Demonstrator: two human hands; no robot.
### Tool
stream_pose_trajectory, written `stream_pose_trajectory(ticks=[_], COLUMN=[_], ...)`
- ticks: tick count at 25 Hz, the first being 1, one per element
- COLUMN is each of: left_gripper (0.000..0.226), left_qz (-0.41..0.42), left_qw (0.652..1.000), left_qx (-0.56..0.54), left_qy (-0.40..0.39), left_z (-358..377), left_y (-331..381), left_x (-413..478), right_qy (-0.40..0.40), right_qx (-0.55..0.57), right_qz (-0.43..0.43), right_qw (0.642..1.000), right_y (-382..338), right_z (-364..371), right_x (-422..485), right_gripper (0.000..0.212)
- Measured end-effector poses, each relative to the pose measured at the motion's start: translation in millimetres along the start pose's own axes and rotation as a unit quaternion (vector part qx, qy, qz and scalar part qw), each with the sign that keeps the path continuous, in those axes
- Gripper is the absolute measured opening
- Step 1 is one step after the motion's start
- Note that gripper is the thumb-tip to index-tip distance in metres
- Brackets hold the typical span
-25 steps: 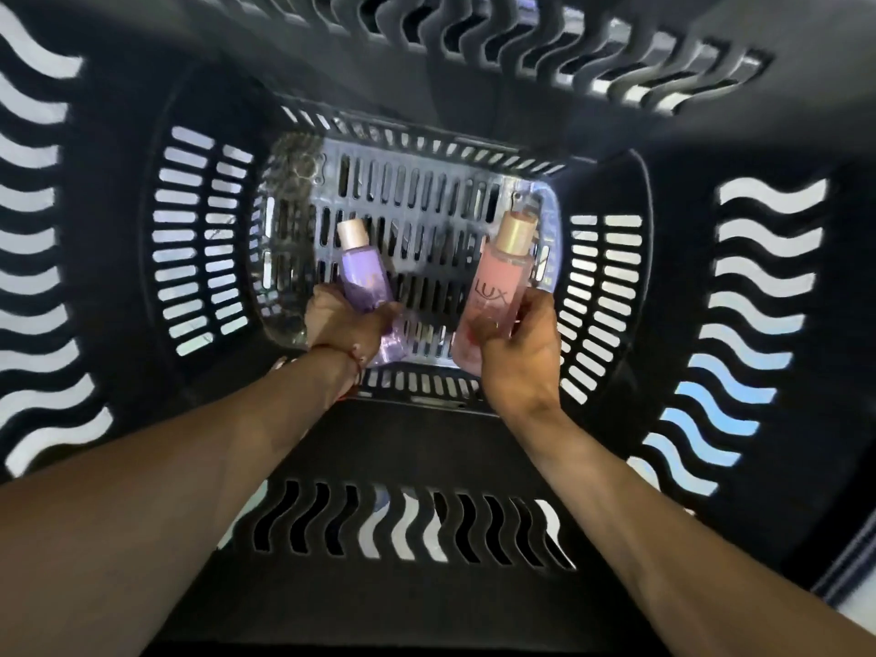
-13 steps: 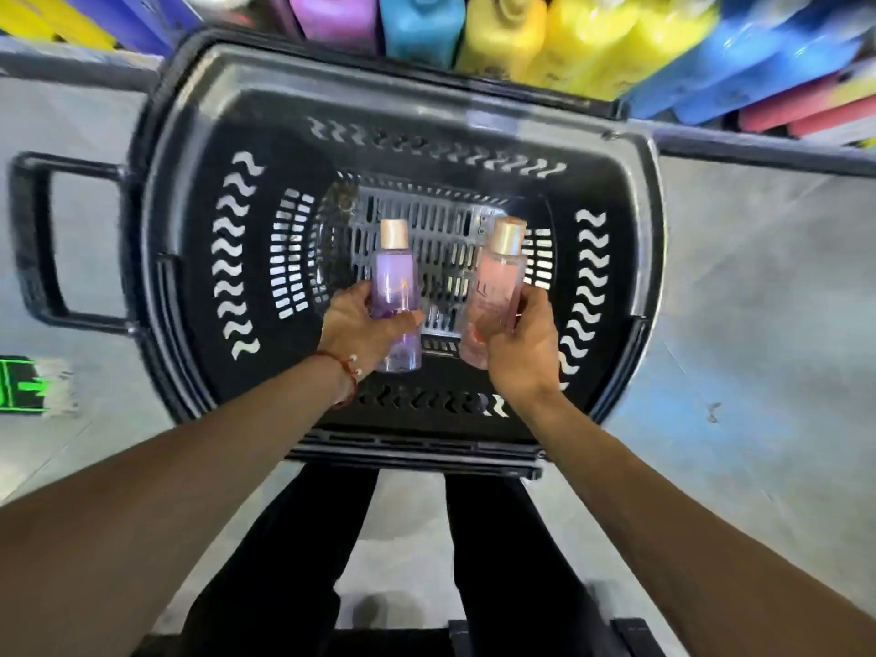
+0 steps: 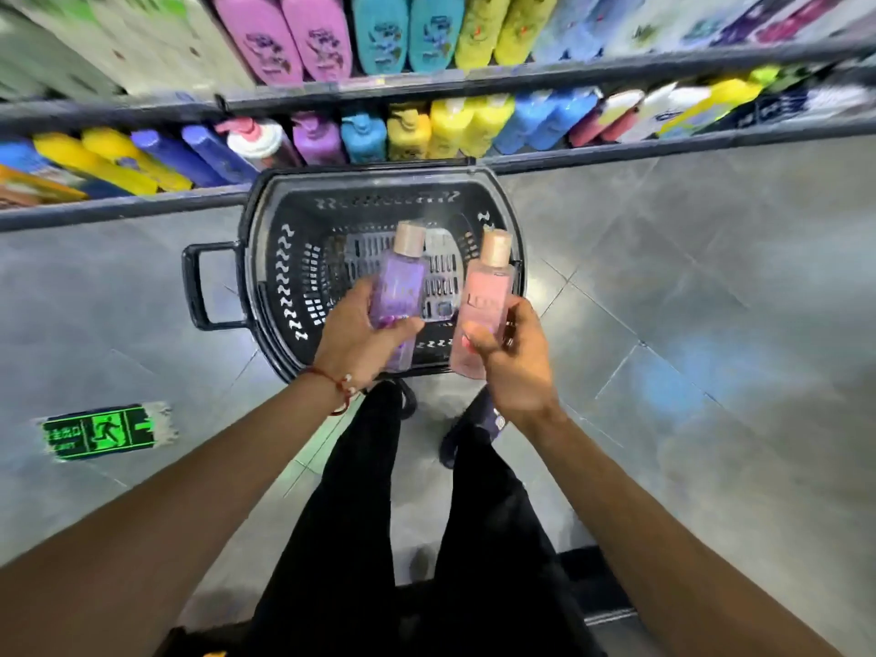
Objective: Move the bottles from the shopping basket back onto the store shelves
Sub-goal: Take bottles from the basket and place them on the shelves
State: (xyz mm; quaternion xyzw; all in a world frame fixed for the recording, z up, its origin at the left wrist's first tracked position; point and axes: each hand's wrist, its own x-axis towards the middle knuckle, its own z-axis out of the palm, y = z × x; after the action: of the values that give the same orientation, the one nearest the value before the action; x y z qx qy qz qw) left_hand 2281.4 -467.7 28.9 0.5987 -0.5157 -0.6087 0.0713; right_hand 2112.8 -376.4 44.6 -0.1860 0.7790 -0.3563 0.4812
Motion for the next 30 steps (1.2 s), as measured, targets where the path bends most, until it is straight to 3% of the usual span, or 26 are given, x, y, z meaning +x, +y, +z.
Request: stream_pose_trajectory(ticks=[4, 7, 12, 17, 22, 26, 30], left_gripper=[0.042, 0.056, 0.034, 0.035, 0.048, 0.042, 0.043], left_qz=[0.02, 0.037, 0.08, 0.13, 0.217, 0.309, 0.382], left_qw=[0.999, 0.998, 0.994, 0.989, 0.975, 0.951, 0.924], left_qx=[-0.04, -0.05, -0.062, -0.065, -0.051, -0.022, -0.026], left_qy=[0.012, 0.019, 0.048, 0.021, 0.013, 0.006, 0.016], left_z=[13, 31, 86, 137, 178, 197, 213], left_y=[36, 56, 82, 127, 201, 269, 343], left_x=[-53, -88, -155, -207, -241, -252, -257], right_qy=[0.003, -0.012, -0.014, -0.013, 0.009, 0.066, 0.086], right_qx=[-0.012, -0.006, 0.009, 0.03, 0.022, -0.046, -0.01], right_qz=[-0.015, -0.04, -0.113, -0.157, -0.219, -0.316, -0.363], right_qw=[1.0, 0.999, 0.994, 0.987, 0.976, 0.945, 0.928], right_y=[-12, -19, -17, -15, -35, -75, -119], right_z=[-35, -66, -143, -225, -307, -362, -415], right_x=[-40, -63, -113, -150, -170, -182, -180], right_gripper=[0.033, 0.036, 0.033, 0.032, 0.035, 0.044, 0.039])
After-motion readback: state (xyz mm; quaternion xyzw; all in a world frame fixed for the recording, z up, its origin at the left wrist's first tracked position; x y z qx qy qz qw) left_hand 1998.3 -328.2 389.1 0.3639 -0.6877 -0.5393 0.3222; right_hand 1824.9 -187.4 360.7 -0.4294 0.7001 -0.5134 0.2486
